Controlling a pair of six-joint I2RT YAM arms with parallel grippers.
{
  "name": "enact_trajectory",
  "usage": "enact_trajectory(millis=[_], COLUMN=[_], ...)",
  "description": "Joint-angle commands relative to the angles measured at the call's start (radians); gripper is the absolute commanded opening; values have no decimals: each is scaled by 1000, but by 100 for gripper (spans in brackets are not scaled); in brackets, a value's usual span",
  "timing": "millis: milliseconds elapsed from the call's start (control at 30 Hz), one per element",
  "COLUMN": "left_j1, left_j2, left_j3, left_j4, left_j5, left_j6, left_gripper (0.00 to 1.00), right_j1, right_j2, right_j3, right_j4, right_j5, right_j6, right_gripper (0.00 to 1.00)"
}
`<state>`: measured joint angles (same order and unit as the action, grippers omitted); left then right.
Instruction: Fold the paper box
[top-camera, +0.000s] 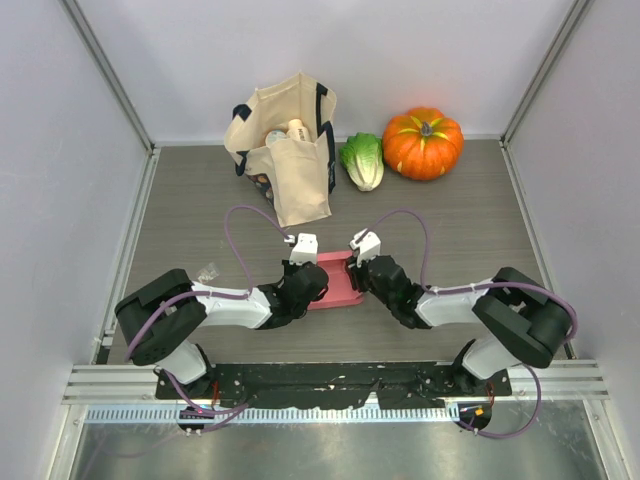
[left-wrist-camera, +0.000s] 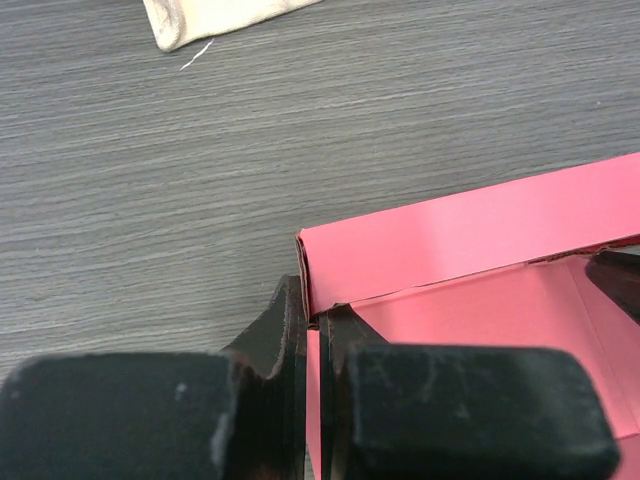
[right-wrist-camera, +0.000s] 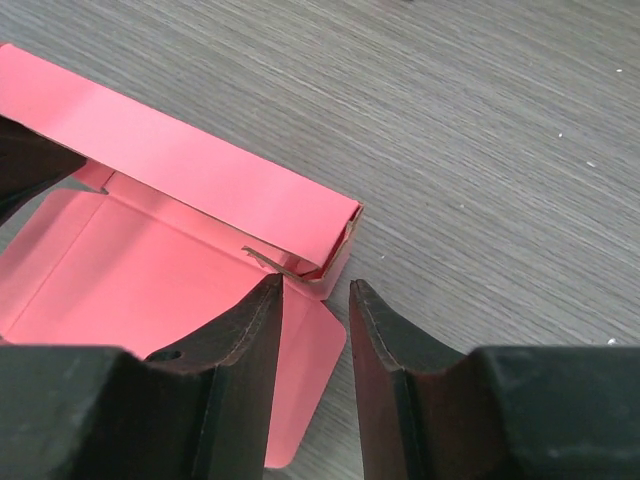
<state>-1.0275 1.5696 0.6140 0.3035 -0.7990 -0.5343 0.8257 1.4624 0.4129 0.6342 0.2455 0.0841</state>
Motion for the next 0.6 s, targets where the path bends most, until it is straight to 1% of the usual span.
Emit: enact_trajectory(millis=[0, 167, 200, 233, 267, 300, 333, 367, 400, 433, 467, 500, 533, 567], left_j1=[-6, -6, -6, -6, -6, -6, -6, -6, -6, -6, -6, -9, -11, -9], left_j2=[-33, -36, -34, -36, -34, -33, -28, -19, -14, -8, -3, 3, 4, 4], left_j3=[-7, -13, -11, -10, -7, -3, 9, 19, 33, 65, 82, 96, 116, 121], left_j4=[60, 68, 68, 68, 68, 66, 63, 39, 16, -16, -74, -101, -119, -145], left_j5=[9, 7, 7, 7, 11, 12, 11, 1, -11, -22, -34, -61, -71, -80], left_j6=[23, 34, 34, 34, 33, 24, 14, 4, -33, -50, -71, -88, -111, -122], left_gripper=[0, 0, 0, 0, 0, 0, 0, 0, 0, 0, 0, 0, 0, 0], right_j1=[42, 61, 70, 82, 93, 107, 130, 138, 144, 157, 167, 176, 181, 179], right_j2=[64, 147, 156, 167, 191, 202, 217, 229, 257, 274, 292, 321, 325, 314], right_j3=[9, 13, 27, 32, 35, 52, 69, 93, 148, 176, 203, 246, 247, 238], right_j4=[212, 330, 338, 349, 366, 380, 374, 354, 275, 234, 185, 85, 75, 67], right_j5=[175, 262, 271, 328, 353, 392, 476, 536, 581, 688, 742, 789, 832, 839], right_j6=[-61, -79, -80, -107, -118, -125, -126, -100, -86, -46, 24, 55, 75, 101], right_gripper=[37, 33, 28, 24, 21, 15, 9, 1, 1, 1, 1, 1, 1, 1])
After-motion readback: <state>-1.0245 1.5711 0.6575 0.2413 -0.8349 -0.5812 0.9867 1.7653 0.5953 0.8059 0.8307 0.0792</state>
